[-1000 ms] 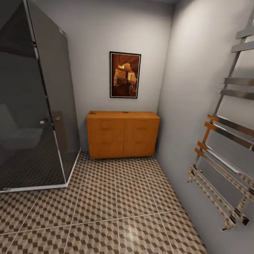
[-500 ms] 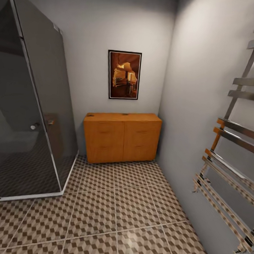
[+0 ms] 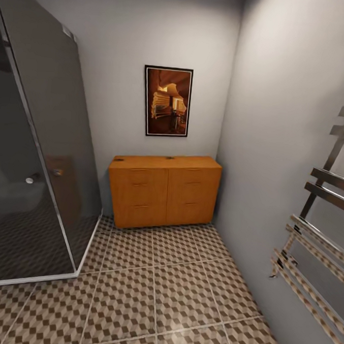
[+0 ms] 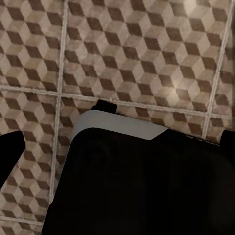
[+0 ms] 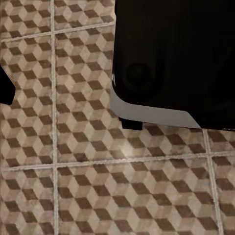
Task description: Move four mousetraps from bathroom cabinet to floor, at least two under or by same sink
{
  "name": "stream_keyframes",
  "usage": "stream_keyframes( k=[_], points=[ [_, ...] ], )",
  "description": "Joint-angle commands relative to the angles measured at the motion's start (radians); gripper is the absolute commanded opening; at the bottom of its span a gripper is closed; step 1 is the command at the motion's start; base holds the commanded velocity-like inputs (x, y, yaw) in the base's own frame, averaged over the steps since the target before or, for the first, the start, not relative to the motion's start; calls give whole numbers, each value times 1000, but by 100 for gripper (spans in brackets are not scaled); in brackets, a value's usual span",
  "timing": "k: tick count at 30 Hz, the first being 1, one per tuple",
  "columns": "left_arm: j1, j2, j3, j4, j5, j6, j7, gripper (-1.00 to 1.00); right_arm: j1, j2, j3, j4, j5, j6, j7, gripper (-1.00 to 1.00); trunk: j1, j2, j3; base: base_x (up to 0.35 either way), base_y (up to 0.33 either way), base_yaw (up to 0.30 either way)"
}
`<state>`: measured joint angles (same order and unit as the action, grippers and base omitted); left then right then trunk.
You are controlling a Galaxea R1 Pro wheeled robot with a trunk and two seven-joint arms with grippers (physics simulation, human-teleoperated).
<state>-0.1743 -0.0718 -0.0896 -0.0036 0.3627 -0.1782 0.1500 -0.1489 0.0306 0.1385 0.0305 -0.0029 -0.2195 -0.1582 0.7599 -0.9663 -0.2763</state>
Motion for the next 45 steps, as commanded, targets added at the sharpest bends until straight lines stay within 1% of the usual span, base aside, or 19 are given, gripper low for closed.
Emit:
stream_keyframes(
  k=[1, 45],
  points=[
    [-1, 0, -9, 1, 7, -3, 4, 100, -1, 1, 7, 3, 0, -5, -5, 100, 1, -1, -1, 324, 0, 0],
    [-1, 0, -9, 1, 7, -3, 5, 100, -1, 0, 7, 3, -2, -4, -6, 100, 1, -1, -1, 324, 0, 0]
  ],
)
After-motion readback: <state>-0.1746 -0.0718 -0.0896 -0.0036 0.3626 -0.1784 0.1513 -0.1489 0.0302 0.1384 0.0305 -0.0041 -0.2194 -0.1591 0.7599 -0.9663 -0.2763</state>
